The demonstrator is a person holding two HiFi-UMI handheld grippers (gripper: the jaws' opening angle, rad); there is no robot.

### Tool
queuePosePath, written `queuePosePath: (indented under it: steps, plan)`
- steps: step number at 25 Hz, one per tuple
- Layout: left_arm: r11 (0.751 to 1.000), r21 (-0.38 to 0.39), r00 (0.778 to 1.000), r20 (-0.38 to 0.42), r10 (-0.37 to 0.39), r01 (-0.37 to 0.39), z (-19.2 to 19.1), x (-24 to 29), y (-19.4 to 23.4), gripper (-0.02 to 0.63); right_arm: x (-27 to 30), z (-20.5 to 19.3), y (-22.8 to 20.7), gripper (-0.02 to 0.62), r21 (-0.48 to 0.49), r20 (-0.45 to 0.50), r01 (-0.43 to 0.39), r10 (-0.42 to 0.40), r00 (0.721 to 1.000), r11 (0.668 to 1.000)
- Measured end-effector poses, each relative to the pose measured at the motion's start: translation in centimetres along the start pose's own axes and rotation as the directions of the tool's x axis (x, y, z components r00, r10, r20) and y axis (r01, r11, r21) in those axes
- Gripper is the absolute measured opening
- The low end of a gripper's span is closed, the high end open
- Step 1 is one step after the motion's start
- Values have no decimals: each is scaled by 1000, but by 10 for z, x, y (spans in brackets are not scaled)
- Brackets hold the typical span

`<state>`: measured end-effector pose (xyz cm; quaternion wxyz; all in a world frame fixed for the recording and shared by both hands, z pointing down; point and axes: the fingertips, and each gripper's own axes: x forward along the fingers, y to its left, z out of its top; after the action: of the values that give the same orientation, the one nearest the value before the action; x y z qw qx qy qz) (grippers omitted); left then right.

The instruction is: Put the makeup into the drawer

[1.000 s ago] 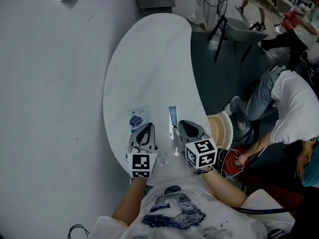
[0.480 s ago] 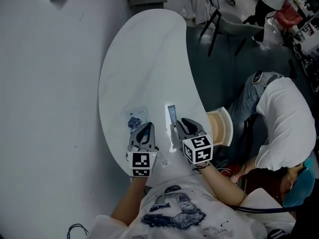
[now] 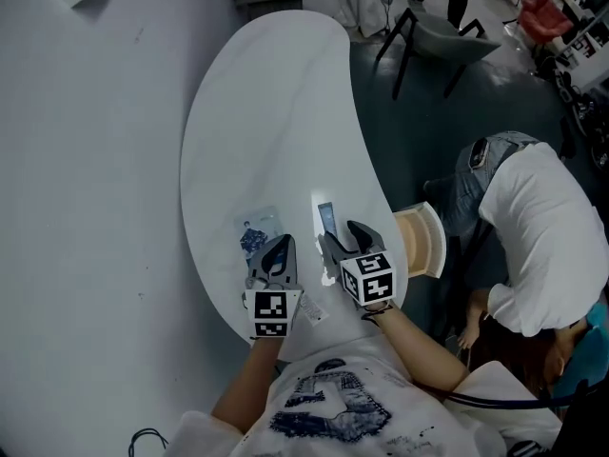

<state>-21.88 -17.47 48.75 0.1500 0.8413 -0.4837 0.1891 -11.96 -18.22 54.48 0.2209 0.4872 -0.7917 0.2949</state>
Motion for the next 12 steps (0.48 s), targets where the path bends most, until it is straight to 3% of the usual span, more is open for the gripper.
queuePosePath:
  steps: [12]
  plan:
    - [1000, -24, 999, -44, -1, 0, -18, 22, 10, 46, 39, -25, -10, 224, -17, -89, 10, -11, 996, 1000]
